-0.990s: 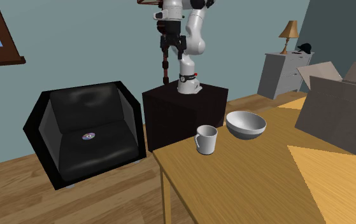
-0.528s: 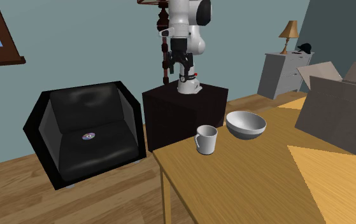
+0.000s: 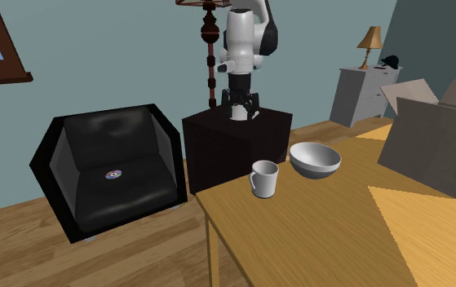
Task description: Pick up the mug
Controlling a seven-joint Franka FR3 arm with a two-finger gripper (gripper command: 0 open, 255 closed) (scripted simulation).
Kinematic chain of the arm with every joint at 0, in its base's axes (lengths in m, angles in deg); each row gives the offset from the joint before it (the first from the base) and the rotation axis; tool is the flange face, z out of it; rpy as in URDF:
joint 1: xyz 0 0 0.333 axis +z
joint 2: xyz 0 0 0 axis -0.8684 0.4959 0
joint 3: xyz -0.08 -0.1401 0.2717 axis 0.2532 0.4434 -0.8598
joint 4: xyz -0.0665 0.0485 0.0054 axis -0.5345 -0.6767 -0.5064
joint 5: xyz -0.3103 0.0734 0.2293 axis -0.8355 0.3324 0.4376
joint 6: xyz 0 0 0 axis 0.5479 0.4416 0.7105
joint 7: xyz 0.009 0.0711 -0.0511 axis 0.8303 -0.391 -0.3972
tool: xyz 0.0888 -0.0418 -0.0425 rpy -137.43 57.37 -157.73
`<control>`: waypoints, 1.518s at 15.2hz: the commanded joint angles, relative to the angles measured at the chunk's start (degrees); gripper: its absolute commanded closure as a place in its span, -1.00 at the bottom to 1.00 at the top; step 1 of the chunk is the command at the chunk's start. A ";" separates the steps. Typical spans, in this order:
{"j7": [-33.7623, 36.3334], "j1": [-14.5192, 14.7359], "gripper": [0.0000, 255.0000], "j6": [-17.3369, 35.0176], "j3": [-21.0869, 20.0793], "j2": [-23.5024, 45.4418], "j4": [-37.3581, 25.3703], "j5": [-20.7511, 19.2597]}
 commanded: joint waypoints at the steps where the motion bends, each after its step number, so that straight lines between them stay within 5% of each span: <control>1: 4.03 0.75 -1.00 2.18 -0.46 5.25 -2.53 -3.98; 10: 17.07 10.13 -1.00 6.30 4.58 26.42 -17.62 -18.02; 20: 19.56 13.10 -1.00 10.29 7.71 32.95 -20.04 -21.49; 21: 19.55 13.06 1.00 10.32 7.67 32.85 -19.90 -21.46; 23: 19.56 13.08 1.00 10.34 7.70 32.90 -19.93 -21.48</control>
